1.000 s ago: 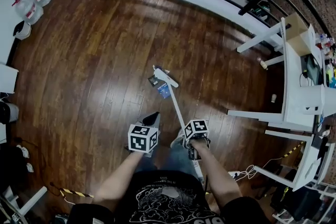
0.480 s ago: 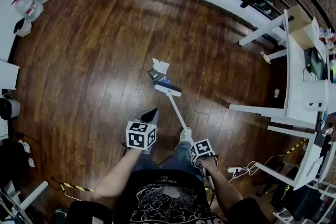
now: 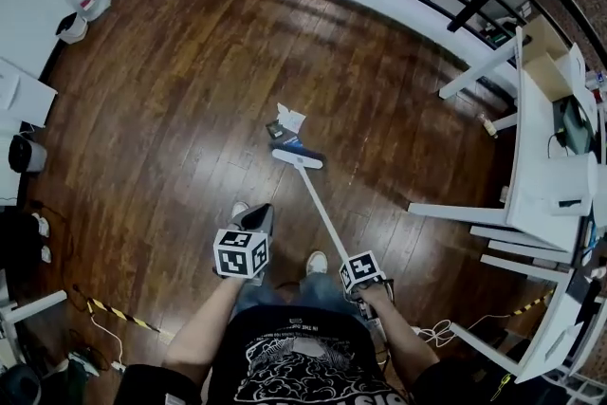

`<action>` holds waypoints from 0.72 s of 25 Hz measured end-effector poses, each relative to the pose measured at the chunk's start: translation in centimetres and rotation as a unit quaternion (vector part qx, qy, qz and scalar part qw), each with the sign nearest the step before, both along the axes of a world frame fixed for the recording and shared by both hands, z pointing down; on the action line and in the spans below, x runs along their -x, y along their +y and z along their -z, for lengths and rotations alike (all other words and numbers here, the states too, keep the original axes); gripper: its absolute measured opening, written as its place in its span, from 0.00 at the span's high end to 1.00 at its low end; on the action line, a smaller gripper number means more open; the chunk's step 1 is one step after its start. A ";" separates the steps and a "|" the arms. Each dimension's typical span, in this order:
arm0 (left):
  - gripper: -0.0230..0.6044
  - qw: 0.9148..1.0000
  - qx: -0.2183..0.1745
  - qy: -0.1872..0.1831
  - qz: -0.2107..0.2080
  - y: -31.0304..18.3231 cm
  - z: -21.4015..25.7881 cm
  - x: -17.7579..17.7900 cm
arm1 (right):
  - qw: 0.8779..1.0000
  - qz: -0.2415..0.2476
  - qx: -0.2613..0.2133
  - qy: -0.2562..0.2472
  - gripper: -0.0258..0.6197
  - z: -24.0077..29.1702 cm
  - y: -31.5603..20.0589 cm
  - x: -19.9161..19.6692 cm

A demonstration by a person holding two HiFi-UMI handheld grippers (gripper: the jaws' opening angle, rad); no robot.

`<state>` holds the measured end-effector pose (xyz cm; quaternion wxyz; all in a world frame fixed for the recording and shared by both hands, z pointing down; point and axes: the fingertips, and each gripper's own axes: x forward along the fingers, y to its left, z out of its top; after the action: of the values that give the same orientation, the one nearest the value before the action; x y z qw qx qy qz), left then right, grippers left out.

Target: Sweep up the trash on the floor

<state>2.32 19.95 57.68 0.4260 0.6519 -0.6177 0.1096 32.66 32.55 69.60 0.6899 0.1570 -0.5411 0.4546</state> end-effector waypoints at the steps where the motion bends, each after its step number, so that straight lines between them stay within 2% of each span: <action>1: 0.96 1.000 -0.003 -0.004 0.010 0.8 0.3 -1.2 | 1.000 0.008 -0.006 -0.006 0.96 0.2 -0.1 -1.3; 6: 0.96 0.997 -0.008 -0.020 0.070 5.3 2.2 -5.2 | 0.998 0.037 -0.038 -0.035 0.96 1.5 -1.0 -5.8; 9: 0.96 0.996 -0.010 -0.030 0.088 8.2 4.0 -7.1 | 0.997 0.038 -0.048 -0.046 0.96 3.1 -0.8 -7.1; 14: 0.96 0.993 -0.037 -0.045 0.101 11.2 7.7 -8.5 | 0.994 0.018 -0.066 -0.081 0.96 5.2 0.7 -6.1; 18: 0.96 0.992 -0.064 -0.048 0.093 12.8 10.2 -9.7 | 0.992 0.005 -0.078 -0.102 0.96 7.0 2.7 -5.1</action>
<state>11.98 32.76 47.51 0.3621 0.6112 -0.7012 0.0609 37.77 35.29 62.62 0.6187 0.1604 -0.6434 0.4212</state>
